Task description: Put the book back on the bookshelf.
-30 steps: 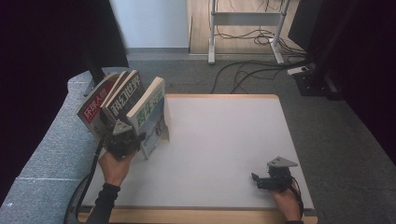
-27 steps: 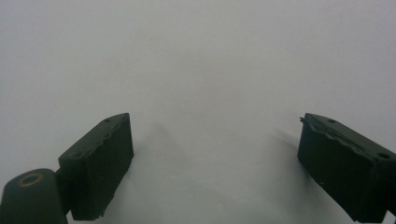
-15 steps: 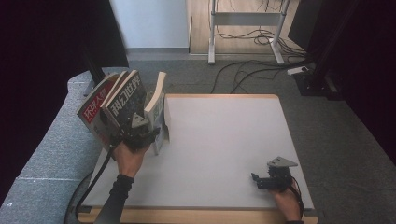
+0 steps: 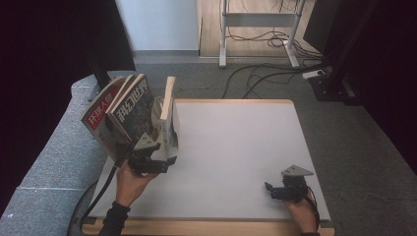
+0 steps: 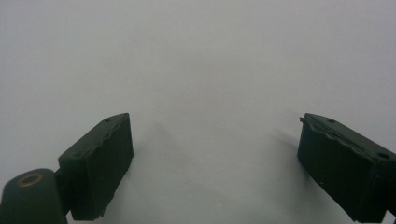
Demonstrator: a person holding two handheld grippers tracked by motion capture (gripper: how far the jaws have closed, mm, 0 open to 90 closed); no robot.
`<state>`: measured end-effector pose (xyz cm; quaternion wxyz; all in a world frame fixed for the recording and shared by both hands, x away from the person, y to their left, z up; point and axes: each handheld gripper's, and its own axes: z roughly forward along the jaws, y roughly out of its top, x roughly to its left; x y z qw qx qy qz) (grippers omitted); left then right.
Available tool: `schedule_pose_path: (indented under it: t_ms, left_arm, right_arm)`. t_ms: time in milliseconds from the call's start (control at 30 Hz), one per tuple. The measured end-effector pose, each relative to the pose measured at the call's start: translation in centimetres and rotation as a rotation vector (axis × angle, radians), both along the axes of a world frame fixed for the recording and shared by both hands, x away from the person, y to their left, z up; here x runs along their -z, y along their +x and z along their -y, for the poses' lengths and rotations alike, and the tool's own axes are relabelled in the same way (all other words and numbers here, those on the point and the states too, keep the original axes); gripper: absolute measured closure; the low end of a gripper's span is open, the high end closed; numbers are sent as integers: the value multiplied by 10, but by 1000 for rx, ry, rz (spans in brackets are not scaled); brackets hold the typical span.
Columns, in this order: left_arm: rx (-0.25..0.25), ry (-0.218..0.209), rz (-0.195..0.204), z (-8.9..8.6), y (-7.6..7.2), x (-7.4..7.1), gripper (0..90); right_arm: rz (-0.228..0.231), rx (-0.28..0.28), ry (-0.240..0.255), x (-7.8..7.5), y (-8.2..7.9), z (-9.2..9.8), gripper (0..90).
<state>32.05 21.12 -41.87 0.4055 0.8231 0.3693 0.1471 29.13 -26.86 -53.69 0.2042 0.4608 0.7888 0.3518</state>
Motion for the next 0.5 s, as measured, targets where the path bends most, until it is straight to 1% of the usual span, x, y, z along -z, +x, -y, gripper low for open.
schedule_pose_path:
  t_ms: [33,67,100,133,167,200,233,267,333,367,400,467,500]
  left_arm:
    - [7,1,1,-1,-3,3,140]
    - [10,7,-1,-2,-6,7,136]
    - [24,11,-9,-2,-9,13,110]
    - [45,26,-17,-2,-12,19,65]
    - [47,45,-23,-2,-14,26,23]
    - [50,63,-33,-1,-16,33,0]
    - [56,76,-46,0,-17,41,0]
    - [60,84,-49,0,-18,48,0]
    - [75,75,-67,0,-19,63,0]
    - [77,70,-73,0,-19,68,0]
    - [79,69,-81,0,-19,76,0]
    - [86,92,-90,1,-18,85,0]
    - [83,114,-90,2,-18,91,0]
  right_arm:
    - [0,1,-1,0,0,0,99]
    - [0,1,0,0,0,0,99]
    - [1,1,-1,0,0,0,99]
    - [1,2,-2,0,0,0,99]
    - [1,2,-2,0,0,0,99]
    - [1,2,-2,0,0,0,99]
    - [1,2,-2,0,0,0,99]
    - [1,2,-2,0,0,0,99]
    - [2,2,-2,0,0,0,99]
    - [2,2,-2,0,0,0,99]
    - [2,2,-3,0,0,0,99]
    - [2,2,-3,0,0,0,100]
    - [2,2,-2,0,0,0,100]
